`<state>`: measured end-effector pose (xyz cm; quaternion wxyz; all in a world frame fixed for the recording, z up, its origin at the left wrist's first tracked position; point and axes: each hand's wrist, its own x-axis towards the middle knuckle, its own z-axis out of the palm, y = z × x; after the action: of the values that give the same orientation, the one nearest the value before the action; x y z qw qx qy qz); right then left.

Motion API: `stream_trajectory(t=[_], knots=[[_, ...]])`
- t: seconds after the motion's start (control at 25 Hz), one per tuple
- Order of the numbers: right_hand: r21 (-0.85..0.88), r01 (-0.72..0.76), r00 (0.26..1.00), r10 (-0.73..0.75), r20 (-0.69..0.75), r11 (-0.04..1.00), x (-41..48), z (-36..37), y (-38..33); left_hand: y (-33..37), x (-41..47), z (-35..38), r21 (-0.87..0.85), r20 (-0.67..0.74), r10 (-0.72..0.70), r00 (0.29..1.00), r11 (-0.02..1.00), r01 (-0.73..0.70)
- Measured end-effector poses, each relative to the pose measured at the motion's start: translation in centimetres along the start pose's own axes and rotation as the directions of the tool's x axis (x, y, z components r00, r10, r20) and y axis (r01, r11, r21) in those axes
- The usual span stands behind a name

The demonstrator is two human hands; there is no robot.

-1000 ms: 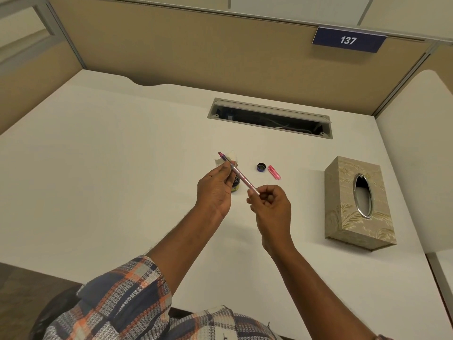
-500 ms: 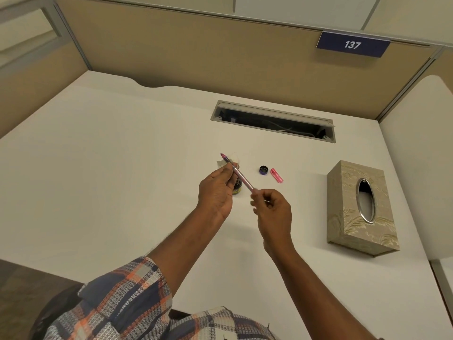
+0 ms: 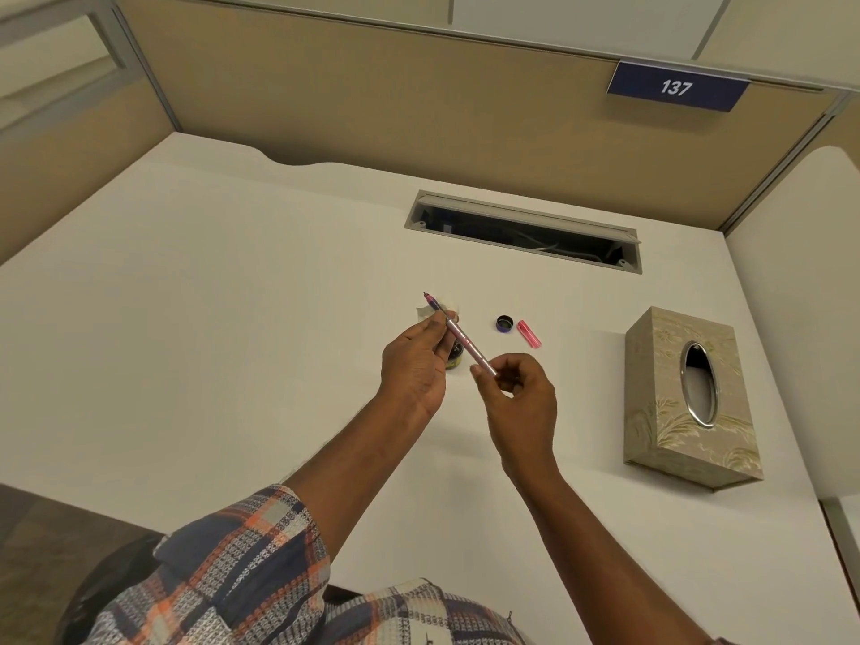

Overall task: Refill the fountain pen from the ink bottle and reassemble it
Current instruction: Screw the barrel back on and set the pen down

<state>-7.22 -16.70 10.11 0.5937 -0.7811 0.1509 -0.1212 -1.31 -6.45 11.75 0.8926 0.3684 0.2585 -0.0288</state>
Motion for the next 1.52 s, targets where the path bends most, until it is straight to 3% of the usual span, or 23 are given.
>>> stream_trajectory(t=[0.28,0.56,0.76,1.0,1.12,1.28,1.52], knots=[[0.069,-0.244,0.962,0.233,0.142,0.967,0.2,0.5,0.0,-0.1,0.2,-0.1,-0.029,0.028,-0.009,1.0,1.0,0.01],[-0.038,-0.012,1.0,0.012,0.002,0.999,-0.3,0.1,-0.2,-0.4,0.4,-0.6,-0.021,0.03,-0.011,0.999,1.0,0.012],[-0.013,-0.069,0.996,0.069,0.059,0.998,-0.2,0.0,0.4,-0.1,0.4,-0.7,0.008,0.077,-0.005,0.997,1.0,0.004],[0.041,-0.245,0.961,0.236,0.146,0.969,-0.2,0.1,0.6,-0.3,0.3,-1.0,0.077,0.112,-0.004,0.994,0.997,-0.004],[-0.056,-0.159,0.968,0.167,0.185,0.986,-0.4,0.0,0.8,-0.4,0.3,-1.1,0.066,0.09,-0.006,0.996,0.998,0.0],[-0.082,0.022,0.996,-0.015,0.084,0.996,-0.6,-0.2,0.7,-1.0,0.3,-1.4,0.126,0.065,0.004,0.998,0.992,-0.013],[-0.115,0.067,0.997,-0.064,0.03,0.991,-0.3,-0.3,1.1,-1.9,-0.1,-1.8,0.171,0.08,-0.006,0.997,0.985,-0.008]])
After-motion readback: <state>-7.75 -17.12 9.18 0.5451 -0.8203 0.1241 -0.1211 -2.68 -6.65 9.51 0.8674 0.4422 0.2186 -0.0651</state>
